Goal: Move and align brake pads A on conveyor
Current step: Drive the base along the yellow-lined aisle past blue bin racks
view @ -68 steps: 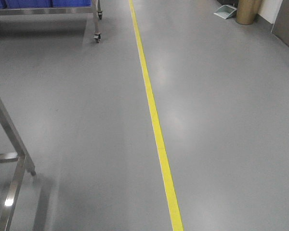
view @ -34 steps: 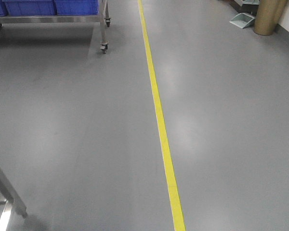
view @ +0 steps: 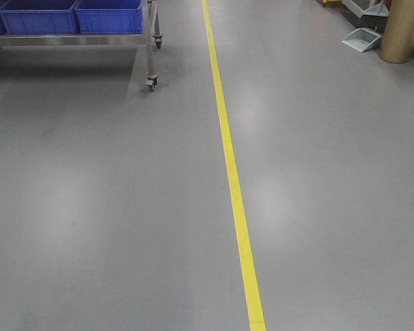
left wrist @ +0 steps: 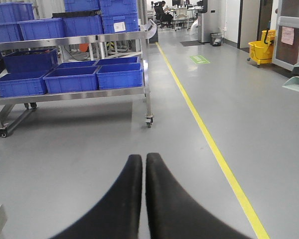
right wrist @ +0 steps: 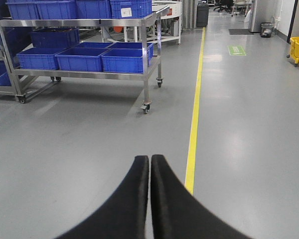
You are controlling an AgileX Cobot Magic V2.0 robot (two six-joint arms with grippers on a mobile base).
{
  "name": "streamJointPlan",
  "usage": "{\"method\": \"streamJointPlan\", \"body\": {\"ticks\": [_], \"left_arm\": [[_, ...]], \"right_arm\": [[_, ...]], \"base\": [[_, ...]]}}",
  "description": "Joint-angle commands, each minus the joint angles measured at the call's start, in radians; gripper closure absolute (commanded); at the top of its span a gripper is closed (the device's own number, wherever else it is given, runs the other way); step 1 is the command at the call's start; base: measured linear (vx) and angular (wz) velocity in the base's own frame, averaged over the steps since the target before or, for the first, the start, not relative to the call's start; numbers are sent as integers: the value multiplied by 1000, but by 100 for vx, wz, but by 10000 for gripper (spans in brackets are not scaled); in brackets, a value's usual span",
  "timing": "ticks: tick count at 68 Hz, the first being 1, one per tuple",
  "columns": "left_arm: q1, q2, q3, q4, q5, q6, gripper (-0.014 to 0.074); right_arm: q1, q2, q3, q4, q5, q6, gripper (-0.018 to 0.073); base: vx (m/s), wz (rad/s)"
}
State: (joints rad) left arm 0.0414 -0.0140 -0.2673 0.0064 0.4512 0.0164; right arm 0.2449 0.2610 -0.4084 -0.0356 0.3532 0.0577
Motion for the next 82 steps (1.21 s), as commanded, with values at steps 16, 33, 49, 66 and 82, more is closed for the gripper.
{"method": "streamJointPlan", "body": {"ticks": [16,33,49,66,82], "left_arm": [[-2,-12,-23,-6,-75,-5,603],[-2,-12,-23,-6,-75,-5,603],[-2,-12,-23,-6,-75,-5,603],[-2,-12,-23,-6,-75,-5,603],[-2,-12,-23,-6,-74,-5,603]], "right_arm": [[-4,10,-26,-4,-76,-3,565],[-4,10,-26,-4,-76,-2,565],[-4,10,-26,-4,-76,-2,565],[-4,10,-26,-4,-76,-2,565],[-4,10,-26,-4,-76,-2,565]], "base": [[40,5],[34,6],[28,5],[22,14],[17,49]]}}
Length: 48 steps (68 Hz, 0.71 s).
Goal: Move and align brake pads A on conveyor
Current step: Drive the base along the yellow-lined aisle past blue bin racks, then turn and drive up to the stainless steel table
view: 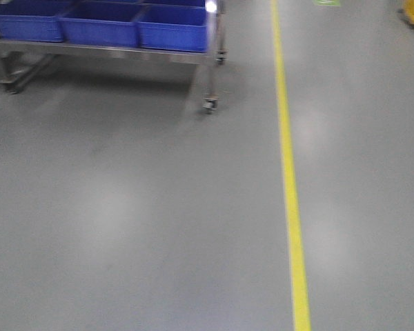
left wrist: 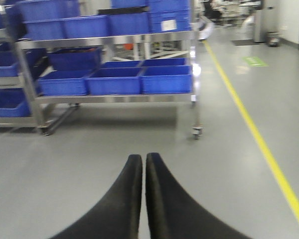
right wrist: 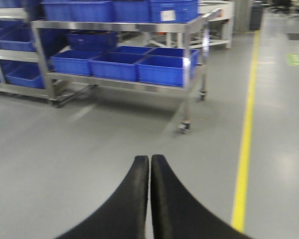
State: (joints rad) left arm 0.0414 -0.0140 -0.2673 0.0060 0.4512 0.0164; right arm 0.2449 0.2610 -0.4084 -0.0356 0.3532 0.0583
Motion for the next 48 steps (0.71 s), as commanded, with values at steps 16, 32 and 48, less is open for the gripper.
{"method": "streamJointPlan", "body": {"ticks": [16,32,48], "left_arm": [[-2,-12,-23,-6,-74,-5,603],[-2,-12,-23,-6,-74,-5,603],[-2,-12,-23,-6,-74,-5,603]], "right_arm": [[-4,10,-26,-4,-76,-3,565],[-4,10,-26,-4,-76,-3,565],[-4,10,-26,-4,-76,-3,565]], "base": [[13,86],[8,105],[4,98]]}}
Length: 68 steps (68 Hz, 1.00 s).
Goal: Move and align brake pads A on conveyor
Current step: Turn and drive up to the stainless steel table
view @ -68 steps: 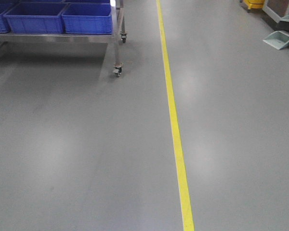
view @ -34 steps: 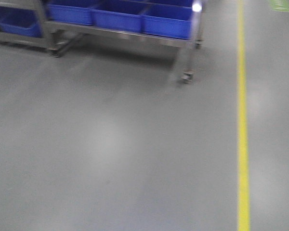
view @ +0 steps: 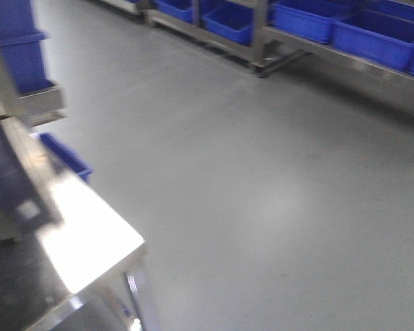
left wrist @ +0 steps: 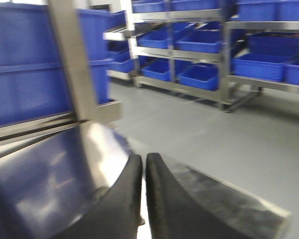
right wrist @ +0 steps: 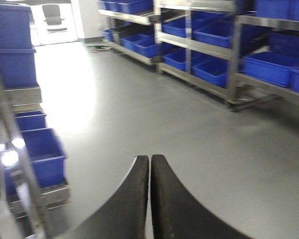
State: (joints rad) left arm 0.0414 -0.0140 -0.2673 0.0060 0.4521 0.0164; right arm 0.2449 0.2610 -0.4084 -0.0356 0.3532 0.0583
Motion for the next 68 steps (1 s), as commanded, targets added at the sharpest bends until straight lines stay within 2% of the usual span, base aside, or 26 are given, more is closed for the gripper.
{"method": "streamJointPlan", "body": {"ticks": [1,41,68], "left_arm": [[-2,-12,-23,-6,-74,-5,603],[-2,-12,-23,-6,-74,-5,603],[-2,-12,-23,-6,-74,-5,603]], "right_arm": [[-4,10,-26,-4,-76,-3,565],[-4,10,-26,-4,-76,-3,565],[-4,10,-26,-4,-76,-3,565]], "base": [[4,89],[2,79],[4,35]]}}
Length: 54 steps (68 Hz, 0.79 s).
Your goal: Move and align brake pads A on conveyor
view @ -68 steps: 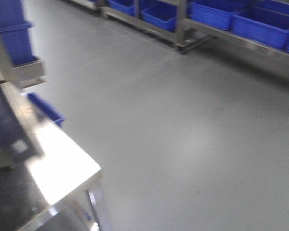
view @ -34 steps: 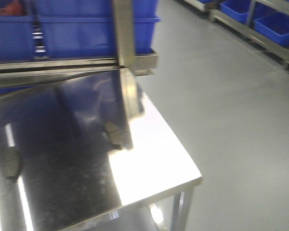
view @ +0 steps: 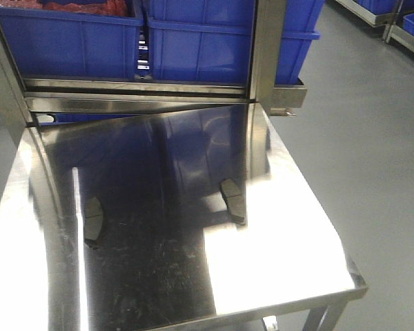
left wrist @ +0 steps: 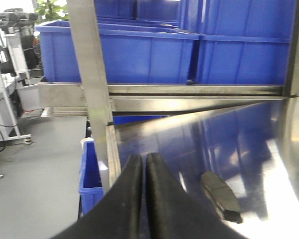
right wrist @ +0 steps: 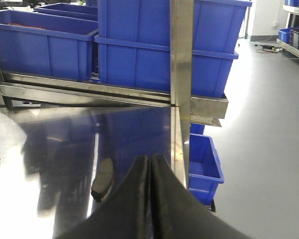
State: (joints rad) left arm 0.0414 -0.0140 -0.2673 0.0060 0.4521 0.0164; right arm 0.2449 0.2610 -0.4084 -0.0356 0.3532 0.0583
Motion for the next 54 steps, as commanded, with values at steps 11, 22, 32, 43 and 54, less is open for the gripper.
{"method": "streamJointPlan", "body": {"ticks": [11,22,32,43,54], "left_arm": [[-2,-12,-23,-6,-74,-5,603],[-2,-12,-23,-6,-74,-5,603],[-2,-12,-23,-6,-74,-5,603],[-2,-12,-23,-6,-74,-5,603],[-2,-12,-23,-6,-74,-5,603]], "right_arm": [[-4,10,-26,-4,-76,-3,565],[-4,10,-26,-4,-76,-3,565],[-4,10,-26,-4,-76,-3,565],[-4,10,-26,-4,-76,-3,565],[-4,10,-26,-4,-76,-3,565]], "base": [[8,18],[12,17],[11,19],[10,20],[6,19]]}}
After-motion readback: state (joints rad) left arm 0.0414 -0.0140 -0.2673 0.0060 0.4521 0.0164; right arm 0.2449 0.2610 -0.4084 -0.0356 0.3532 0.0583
